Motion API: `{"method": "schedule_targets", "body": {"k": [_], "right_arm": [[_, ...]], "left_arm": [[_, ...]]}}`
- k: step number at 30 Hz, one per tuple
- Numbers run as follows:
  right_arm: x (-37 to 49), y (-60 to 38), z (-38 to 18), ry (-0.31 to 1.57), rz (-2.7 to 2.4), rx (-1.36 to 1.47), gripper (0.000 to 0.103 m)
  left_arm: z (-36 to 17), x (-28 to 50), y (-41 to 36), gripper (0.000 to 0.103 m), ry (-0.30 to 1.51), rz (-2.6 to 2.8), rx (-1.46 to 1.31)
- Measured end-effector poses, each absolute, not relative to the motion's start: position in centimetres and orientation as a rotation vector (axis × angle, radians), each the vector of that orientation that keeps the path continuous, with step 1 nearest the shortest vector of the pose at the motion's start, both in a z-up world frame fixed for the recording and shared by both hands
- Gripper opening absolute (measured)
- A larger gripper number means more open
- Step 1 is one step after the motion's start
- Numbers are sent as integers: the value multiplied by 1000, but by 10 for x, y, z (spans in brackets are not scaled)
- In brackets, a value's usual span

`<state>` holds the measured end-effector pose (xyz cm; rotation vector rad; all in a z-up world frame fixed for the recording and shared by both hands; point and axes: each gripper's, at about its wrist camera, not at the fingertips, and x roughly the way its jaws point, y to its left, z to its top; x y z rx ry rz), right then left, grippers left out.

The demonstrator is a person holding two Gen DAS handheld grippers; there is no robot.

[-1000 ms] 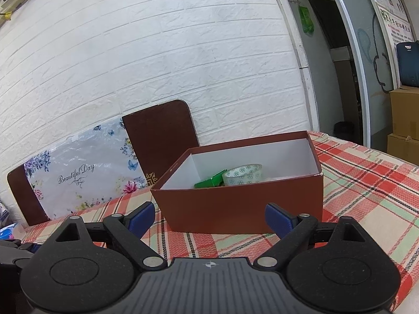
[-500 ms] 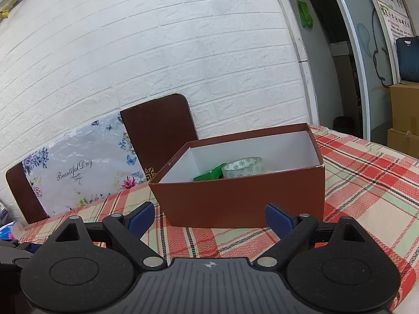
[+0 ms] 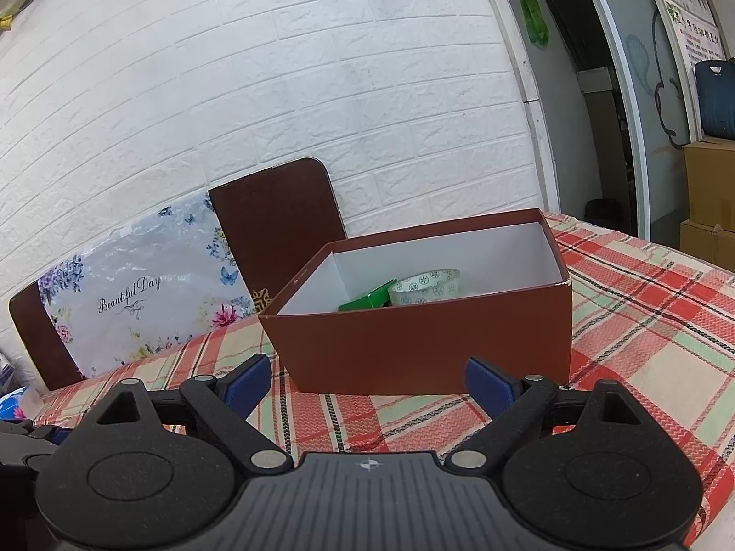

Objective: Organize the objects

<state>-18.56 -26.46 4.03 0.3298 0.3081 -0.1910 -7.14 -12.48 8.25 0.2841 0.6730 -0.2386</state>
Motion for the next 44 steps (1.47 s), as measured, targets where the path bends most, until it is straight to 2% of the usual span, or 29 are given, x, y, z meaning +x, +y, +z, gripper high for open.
{"method": "schedule_targets", "body": {"k": [44], "right_arm": [[-183,-254,31,323,-205,328,91]], "left_arm": [[76,-67,-118,103,698,-290,225]]}}
